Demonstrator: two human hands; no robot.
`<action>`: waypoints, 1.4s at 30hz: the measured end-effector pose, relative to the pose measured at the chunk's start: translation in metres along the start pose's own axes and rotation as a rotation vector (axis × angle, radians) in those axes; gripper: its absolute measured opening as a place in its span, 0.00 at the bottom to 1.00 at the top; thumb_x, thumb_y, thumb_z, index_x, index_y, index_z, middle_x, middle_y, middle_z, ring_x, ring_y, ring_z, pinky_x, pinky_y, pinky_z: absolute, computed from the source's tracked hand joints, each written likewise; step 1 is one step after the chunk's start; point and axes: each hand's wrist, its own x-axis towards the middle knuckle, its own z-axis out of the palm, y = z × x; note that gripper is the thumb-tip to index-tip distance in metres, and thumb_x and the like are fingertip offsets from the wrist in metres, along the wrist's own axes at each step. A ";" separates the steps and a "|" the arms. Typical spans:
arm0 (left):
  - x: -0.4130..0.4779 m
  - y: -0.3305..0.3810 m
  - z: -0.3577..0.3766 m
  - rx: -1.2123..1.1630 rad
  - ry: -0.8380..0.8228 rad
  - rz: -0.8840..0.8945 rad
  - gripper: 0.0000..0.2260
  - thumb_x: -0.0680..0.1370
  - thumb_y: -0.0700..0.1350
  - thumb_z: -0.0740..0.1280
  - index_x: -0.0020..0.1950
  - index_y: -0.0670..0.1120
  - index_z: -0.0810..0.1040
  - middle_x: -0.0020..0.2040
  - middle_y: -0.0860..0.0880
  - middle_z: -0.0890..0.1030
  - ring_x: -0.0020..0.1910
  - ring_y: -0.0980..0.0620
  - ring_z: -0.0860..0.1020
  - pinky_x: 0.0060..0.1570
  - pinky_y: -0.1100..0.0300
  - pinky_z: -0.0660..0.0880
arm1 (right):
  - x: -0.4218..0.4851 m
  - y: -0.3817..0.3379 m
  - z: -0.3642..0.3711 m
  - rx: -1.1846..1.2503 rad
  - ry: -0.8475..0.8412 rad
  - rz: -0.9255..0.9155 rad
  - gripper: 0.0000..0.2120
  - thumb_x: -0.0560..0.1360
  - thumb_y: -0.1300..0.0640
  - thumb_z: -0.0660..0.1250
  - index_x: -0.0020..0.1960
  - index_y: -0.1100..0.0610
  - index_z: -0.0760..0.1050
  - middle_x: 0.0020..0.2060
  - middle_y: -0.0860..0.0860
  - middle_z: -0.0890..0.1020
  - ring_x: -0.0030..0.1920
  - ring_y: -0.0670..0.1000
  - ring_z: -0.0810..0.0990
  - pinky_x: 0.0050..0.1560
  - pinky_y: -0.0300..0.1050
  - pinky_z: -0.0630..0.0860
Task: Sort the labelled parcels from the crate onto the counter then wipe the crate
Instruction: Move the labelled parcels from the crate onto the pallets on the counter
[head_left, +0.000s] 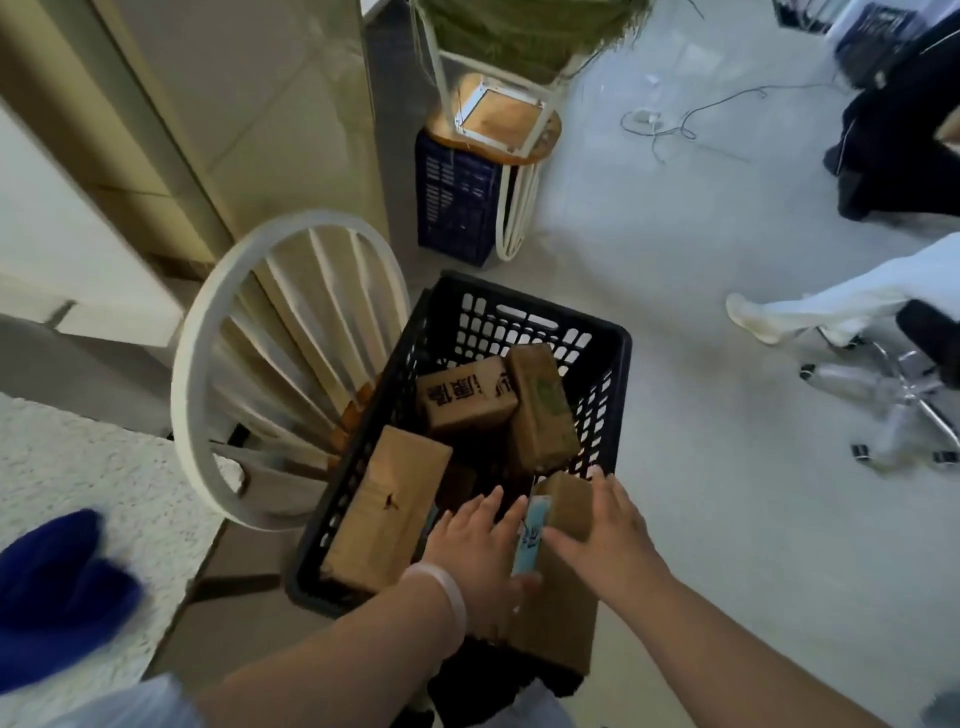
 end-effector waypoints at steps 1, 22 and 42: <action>0.004 0.003 0.005 -0.021 -0.022 -0.014 0.35 0.80 0.63 0.56 0.79 0.57 0.40 0.81 0.53 0.42 0.79 0.49 0.43 0.77 0.46 0.45 | 0.000 0.003 0.003 0.020 -0.004 0.012 0.50 0.73 0.36 0.68 0.80 0.48 0.39 0.80 0.48 0.46 0.79 0.54 0.51 0.75 0.54 0.58; -0.021 0.001 -0.023 -0.941 -0.261 -0.059 0.31 0.79 0.34 0.58 0.77 0.58 0.59 0.77 0.47 0.61 0.73 0.48 0.62 0.75 0.55 0.55 | -0.042 -0.025 0.024 0.287 0.084 0.100 0.53 0.71 0.39 0.72 0.80 0.46 0.38 0.73 0.53 0.60 0.72 0.56 0.64 0.70 0.54 0.67; -0.080 -0.038 -0.108 -0.902 0.294 0.071 0.40 0.77 0.46 0.70 0.78 0.63 0.47 0.53 0.63 0.72 0.49 0.61 0.78 0.38 0.67 0.79 | -0.074 -0.109 -0.044 0.911 0.066 -0.109 0.36 0.76 0.50 0.71 0.77 0.40 0.55 0.59 0.46 0.78 0.52 0.50 0.82 0.54 0.53 0.80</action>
